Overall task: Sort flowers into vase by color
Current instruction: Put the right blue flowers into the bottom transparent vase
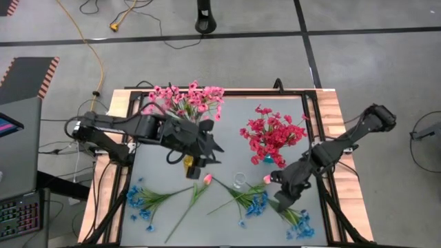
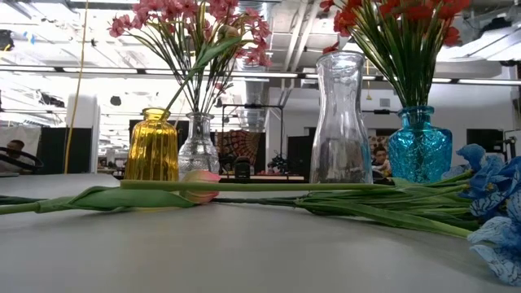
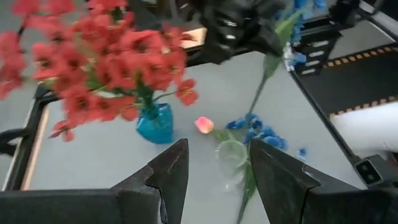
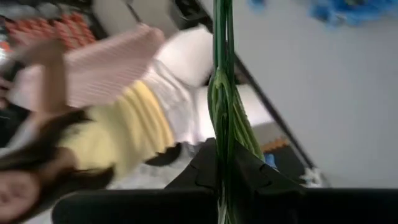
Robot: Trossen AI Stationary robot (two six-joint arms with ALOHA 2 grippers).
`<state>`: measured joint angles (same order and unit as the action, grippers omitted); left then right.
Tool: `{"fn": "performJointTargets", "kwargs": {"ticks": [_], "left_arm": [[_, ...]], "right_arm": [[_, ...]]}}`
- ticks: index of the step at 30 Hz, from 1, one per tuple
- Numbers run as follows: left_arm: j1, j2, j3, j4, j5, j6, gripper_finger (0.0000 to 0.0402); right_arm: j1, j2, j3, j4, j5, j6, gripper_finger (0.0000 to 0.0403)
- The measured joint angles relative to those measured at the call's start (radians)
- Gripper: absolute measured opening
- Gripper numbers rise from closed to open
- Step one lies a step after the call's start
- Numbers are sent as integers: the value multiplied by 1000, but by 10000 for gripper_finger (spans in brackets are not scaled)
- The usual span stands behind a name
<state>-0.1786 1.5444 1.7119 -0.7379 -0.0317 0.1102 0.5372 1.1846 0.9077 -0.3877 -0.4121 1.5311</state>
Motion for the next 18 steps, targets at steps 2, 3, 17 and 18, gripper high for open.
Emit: {"fn": "performJointTargets", "kwargs": {"ticks": [2, 3, 17, 18], "left_arm": [[-16, 13, 0, 19, 0, 4, 160], [-26, 17, 0, 22, -3, 4, 160], [-103, 124, -2, 182, -35, 53, 160], [-104, 135, 0, 216, -36, 62, 160]], "right_arm": [[-13, -3, 0, 38, -1, 14, 43], [-20, -3, 0, 58, -2, 17, 43], [-72, -2, 1, 190, 3, 17, 44], [-77, -2, 1, 202, 10, 17, 44]]}}
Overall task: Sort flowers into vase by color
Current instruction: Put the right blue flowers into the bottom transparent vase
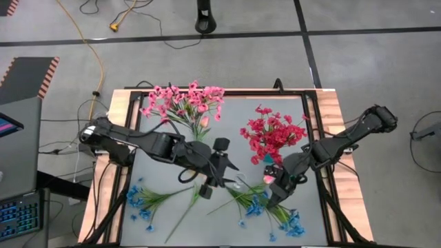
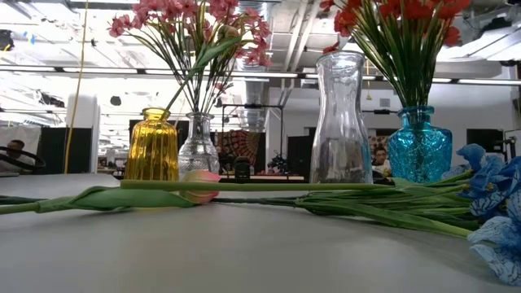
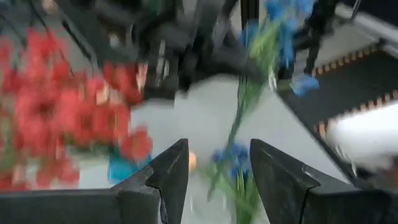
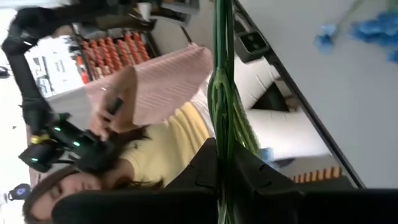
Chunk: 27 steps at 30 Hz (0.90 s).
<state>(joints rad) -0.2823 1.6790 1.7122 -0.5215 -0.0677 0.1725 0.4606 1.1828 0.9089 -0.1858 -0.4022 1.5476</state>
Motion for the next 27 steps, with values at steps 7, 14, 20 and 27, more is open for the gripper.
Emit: {"fn": "performJointTargets", "kwargs": {"ticks": [7, 14, 20, 27], "left_arm": [[-25, 57, -1, 61, -2, 58, 160], [-40, 101, 0, 123, -69, 158, 160], [-47, 122, -1, 138, -130, 259, 160], [-52, 141, -1, 153, -178, 332, 160]], "right_arm": [[-33, 0, 0, 98, 11, -1, 44], [-72, 0, 0, 149, 35, -1, 44], [-108, 1, 0, 179, 48, 1, 44], [-144, 1, 0, 194, 68, 75, 45]]}}
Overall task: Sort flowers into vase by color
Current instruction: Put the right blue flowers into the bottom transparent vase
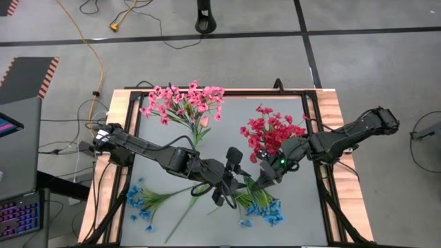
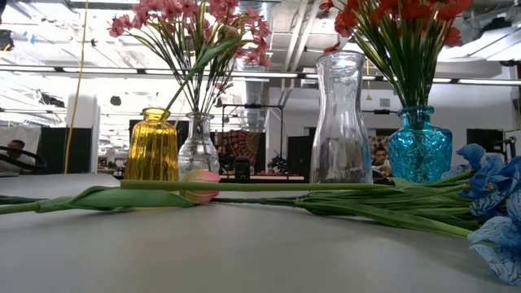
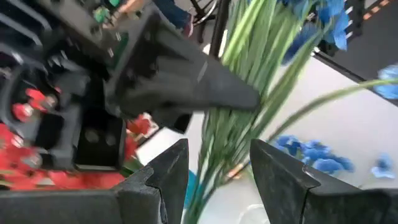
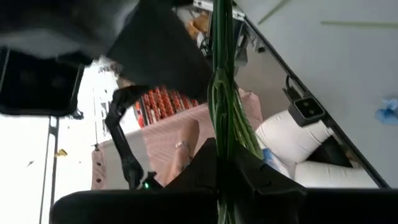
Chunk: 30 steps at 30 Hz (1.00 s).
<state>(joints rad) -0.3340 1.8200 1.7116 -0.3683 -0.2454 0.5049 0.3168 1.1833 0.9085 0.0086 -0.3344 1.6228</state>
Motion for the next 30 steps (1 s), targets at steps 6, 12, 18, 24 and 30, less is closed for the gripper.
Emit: {"fn": "performJointTargets", "kwargs": {"ticks": [6, 12, 18, 24, 30], "left_arm": [[0, -1, 0, 7, -6, 39, 160], [0, -1, 0, -3, -26, 62, 160], [0, -1, 0, -18, -77, 75, 160], [-6, -1, 0, -22, -80, 36, 160], [-10, -1, 0, -32, -105, 34, 160]], "right_arm": [[-26, 0, 0, 11, 5, 29, 45], [-39, 0, 0, 33, 6, 38, 46], [-39, 0, 0, 32, 8, 38, 46], [-38, 0, -1, 32, 15, 37, 46], [-38, 0, -1, 30, 22, 37, 46]]}}
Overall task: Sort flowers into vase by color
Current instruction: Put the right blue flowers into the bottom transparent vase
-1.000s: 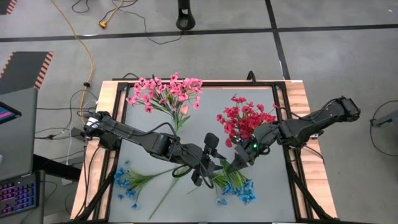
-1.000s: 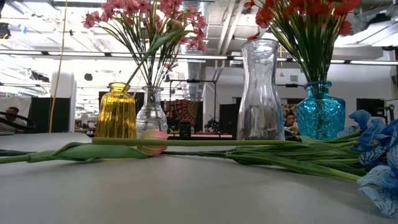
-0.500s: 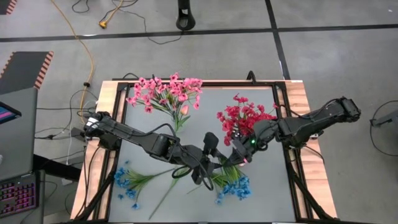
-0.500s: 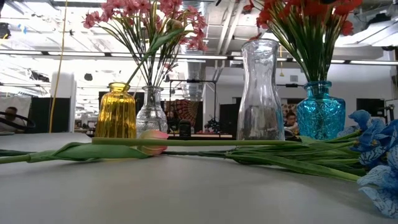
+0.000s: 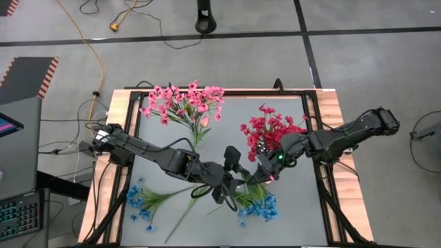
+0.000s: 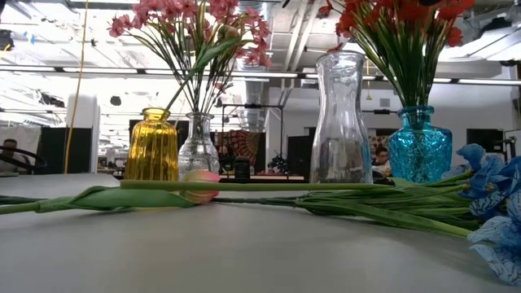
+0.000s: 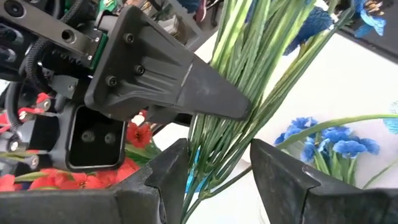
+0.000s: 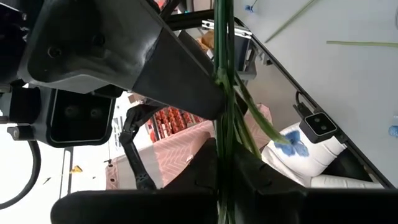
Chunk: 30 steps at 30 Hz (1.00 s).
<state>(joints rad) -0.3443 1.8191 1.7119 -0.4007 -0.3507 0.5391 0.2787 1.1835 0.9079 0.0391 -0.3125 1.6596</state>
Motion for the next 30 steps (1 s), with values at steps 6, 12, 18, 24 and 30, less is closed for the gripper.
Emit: {"fn": "performJointTargets", "kwargs": {"ticks": [6, 12, 18, 24, 30], "left_arm": [[10, 0, 0, 0, -11, -1, 156], [14, -1, 0, 1, -2, -1, 108], [14, -1, 0, 0, -2, 2, 41], [14, -1, 0, -1, -2, 3, 16], [15, -1, 0, 0, 8, 38, 19]], "right_arm": [[0, 0, 0, 1, 6, -1, 46], [0, 0, 0, 4, 6, -3, 46], [0, 0, 0, 6, 6, -15, 48], [0, 0, 0, 7, 6, -17, 62], [0, 0, 0, 7, 6, -26, 71]]}}
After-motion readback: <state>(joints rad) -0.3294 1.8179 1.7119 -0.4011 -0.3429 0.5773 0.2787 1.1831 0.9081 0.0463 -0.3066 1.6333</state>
